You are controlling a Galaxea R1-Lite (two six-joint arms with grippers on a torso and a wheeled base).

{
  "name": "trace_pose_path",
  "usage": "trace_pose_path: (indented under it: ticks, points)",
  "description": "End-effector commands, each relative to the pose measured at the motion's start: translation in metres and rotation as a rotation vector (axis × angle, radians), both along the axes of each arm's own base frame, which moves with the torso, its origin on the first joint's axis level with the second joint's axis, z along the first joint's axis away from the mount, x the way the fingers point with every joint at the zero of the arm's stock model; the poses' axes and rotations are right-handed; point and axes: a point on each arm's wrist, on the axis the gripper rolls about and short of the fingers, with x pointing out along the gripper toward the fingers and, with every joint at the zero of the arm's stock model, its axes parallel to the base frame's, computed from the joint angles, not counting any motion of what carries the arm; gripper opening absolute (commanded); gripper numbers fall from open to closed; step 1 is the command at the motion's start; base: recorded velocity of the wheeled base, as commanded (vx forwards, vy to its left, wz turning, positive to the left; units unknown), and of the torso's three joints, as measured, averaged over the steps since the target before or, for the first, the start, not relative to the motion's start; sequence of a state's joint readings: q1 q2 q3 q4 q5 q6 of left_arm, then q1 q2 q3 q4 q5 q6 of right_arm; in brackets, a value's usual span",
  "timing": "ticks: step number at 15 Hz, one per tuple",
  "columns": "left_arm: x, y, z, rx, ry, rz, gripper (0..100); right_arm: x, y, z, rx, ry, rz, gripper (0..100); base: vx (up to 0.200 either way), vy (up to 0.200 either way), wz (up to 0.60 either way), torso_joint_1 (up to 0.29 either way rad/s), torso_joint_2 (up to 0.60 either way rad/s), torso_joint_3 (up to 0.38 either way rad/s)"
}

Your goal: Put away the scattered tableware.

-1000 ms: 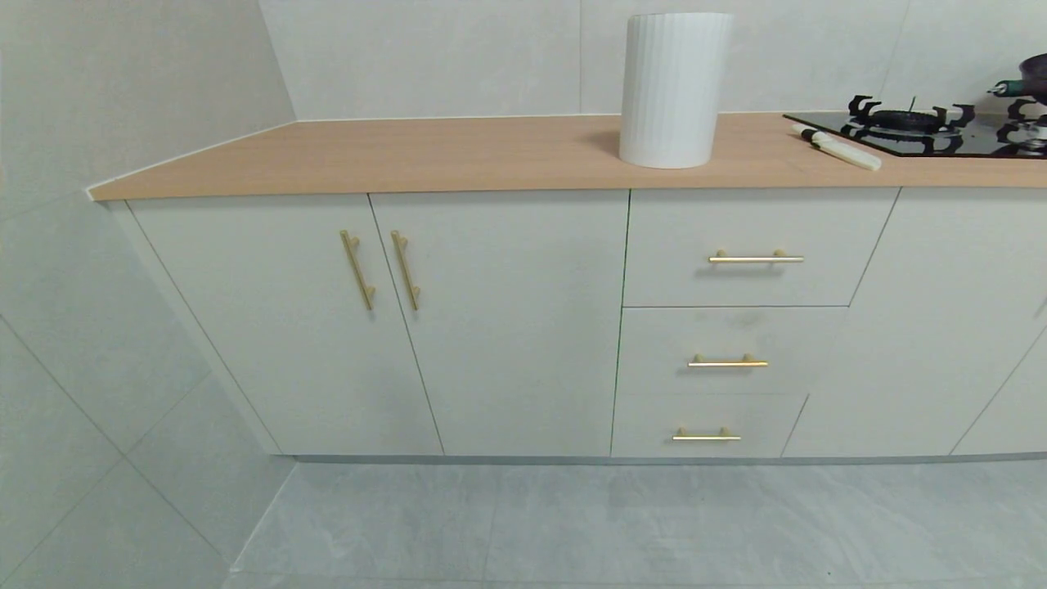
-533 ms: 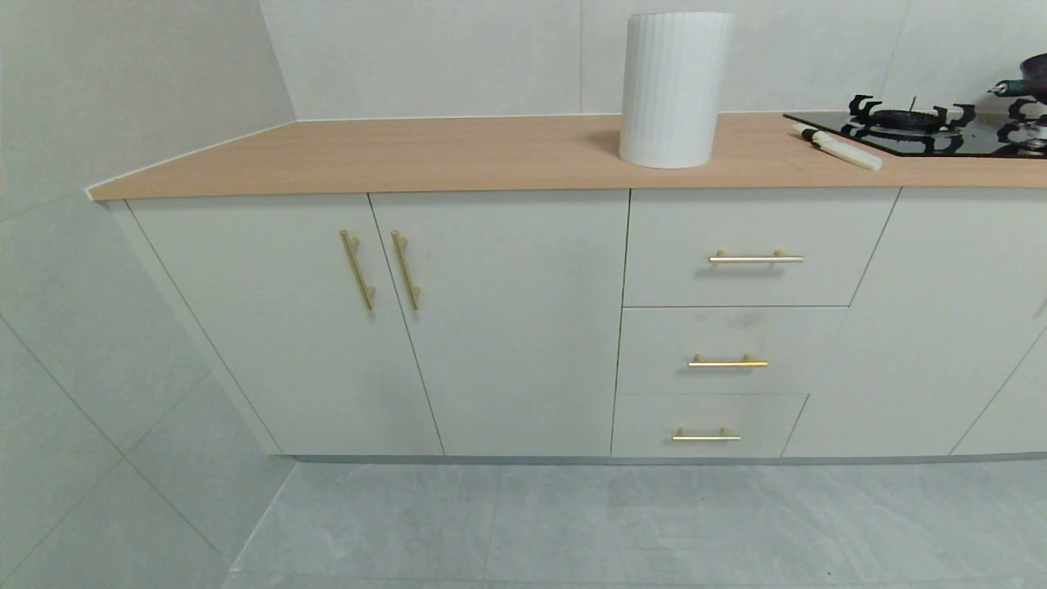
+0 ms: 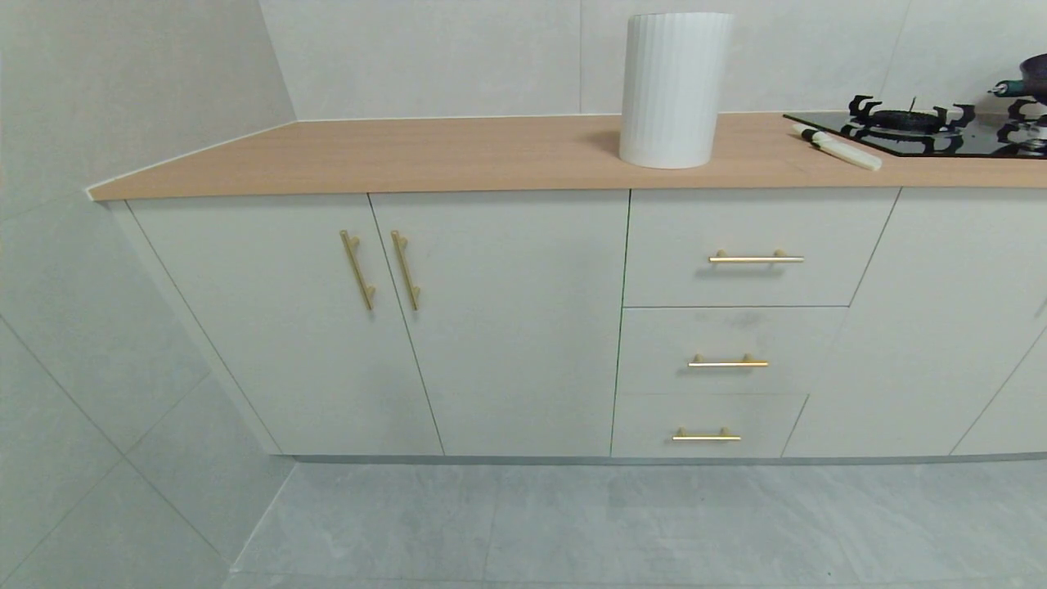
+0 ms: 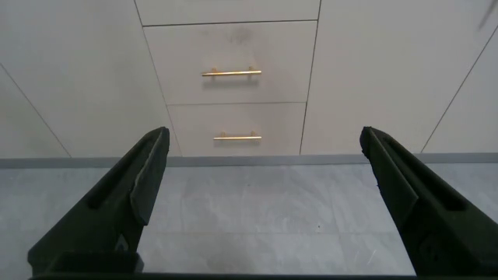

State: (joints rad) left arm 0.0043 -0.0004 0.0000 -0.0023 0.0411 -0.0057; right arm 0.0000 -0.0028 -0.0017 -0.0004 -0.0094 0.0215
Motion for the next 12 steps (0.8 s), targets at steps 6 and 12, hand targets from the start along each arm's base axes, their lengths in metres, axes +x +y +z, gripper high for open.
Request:
trace_pose_path:
  ticks: [6, 12]
  points:
    - [0.0000, 0.0000, 0.0001, -0.002, 0.000, 0.001, 100, 0.0002, 0.0001, -0.0002, -0.002, 0.005, 0.003, 100, 0.200, 0.000, 0.00, 0.008, 0.00, 0.003]
    - [0.0000, 0.0000, -0.0001, -0.002, 0.001, 0.001, 100, 0.0002, 0.0001, -0.0002, 0.000, 0.005, 0.003, 100, 0.200, 0.000, 0.00, 0.004, 0.00, 0.002]
